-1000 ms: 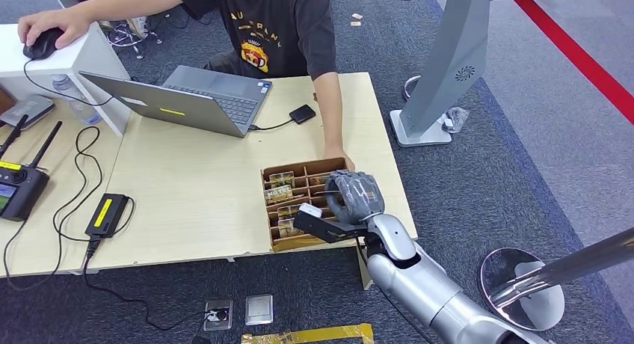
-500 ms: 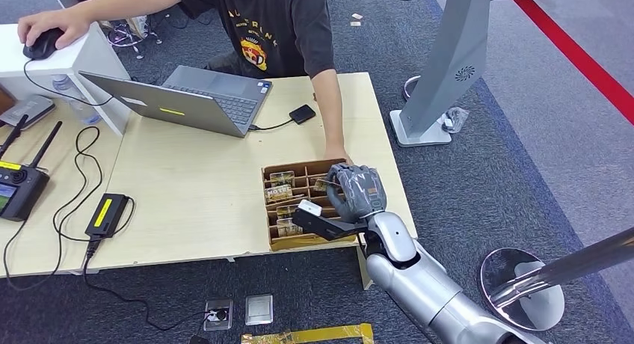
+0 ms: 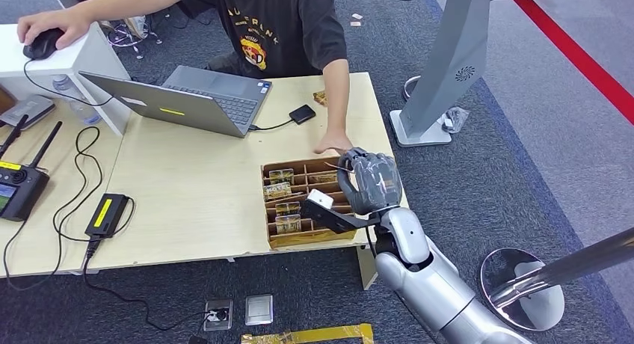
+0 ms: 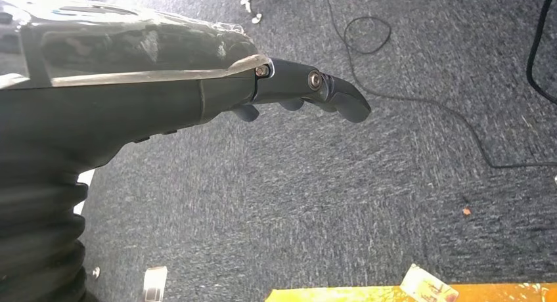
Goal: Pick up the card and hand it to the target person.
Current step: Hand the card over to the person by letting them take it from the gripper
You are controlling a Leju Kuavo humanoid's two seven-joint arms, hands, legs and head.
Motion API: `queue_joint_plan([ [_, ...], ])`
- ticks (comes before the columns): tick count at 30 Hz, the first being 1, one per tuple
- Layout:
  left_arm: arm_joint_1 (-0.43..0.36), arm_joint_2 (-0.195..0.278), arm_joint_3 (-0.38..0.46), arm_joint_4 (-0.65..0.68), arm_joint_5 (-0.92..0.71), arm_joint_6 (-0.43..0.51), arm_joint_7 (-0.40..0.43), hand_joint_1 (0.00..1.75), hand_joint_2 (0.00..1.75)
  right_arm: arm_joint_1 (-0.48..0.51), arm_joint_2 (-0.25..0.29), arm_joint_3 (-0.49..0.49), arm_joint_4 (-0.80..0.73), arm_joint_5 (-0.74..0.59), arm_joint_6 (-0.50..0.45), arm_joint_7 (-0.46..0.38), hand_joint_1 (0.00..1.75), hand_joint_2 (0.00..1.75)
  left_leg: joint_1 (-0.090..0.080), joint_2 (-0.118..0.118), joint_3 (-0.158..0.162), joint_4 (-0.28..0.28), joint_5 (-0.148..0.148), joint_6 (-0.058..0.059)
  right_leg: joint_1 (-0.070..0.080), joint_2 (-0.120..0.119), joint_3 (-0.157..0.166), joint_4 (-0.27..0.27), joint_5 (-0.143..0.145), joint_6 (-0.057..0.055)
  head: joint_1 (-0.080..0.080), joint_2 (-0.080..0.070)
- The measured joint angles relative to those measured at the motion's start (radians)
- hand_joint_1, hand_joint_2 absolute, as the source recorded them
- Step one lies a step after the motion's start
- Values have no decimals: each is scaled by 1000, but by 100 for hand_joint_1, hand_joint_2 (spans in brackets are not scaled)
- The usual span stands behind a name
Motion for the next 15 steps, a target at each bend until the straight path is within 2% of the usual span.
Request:
queue_joint_plan([
  [5,0,0,0,0,-6,1,-2,0,175,-18,-2,-25,-10,-17,-1,-10,175,175,0,0,0,0,0,0,0,0,0,0,0,0,0,0],
  [15,-5,0,-3,0,-44,0,-1,0,175,-146,26,-45,95,-55,9,-53,175,175,0,0,0,0,0,0,0,0,0,0,0,0,0,0],
])
